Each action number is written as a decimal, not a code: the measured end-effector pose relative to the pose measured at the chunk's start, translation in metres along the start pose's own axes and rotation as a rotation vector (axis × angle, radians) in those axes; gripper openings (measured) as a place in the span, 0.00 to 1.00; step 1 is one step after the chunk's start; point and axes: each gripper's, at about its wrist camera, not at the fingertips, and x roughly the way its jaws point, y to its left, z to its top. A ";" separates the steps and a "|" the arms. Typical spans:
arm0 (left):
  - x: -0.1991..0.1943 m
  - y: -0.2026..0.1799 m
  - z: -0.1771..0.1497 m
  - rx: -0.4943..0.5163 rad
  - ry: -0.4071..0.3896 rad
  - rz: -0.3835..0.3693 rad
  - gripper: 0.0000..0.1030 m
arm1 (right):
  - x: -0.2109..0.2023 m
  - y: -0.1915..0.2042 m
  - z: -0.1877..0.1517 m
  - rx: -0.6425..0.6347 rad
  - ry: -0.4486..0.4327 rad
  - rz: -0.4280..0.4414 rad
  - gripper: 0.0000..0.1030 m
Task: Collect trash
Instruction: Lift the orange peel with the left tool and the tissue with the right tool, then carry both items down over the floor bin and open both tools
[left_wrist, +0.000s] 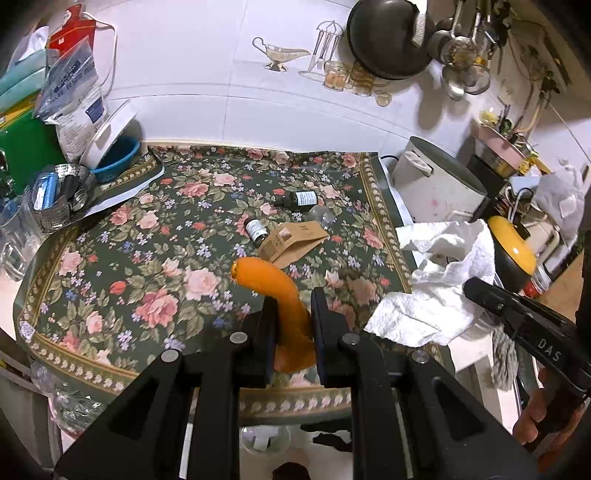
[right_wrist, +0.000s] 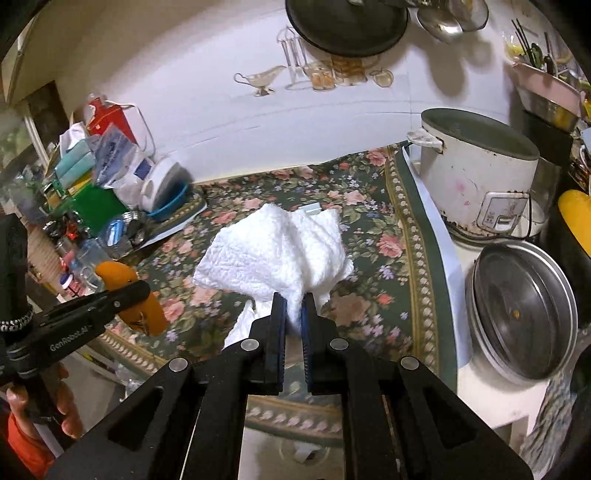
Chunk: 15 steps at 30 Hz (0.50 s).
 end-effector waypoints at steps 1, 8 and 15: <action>-0.006 0.004 -0.005 0.009 -0.001 -0.012 0.16 | -0.003 0.007 -0.004 0.003 -0.004 -0.006 0.07; -0.041 0.030 -0.044 0.088 0.018 -0.079 0.16 | -0.021 0.057 -0.051 0.064 -0.029 -0.070 0.07; -0.071 0.053 -0.092 0.154 0.070 -0.118 0.16 | -0.030 0.093 -0.103 0.144 -0.013 -0.116 0.07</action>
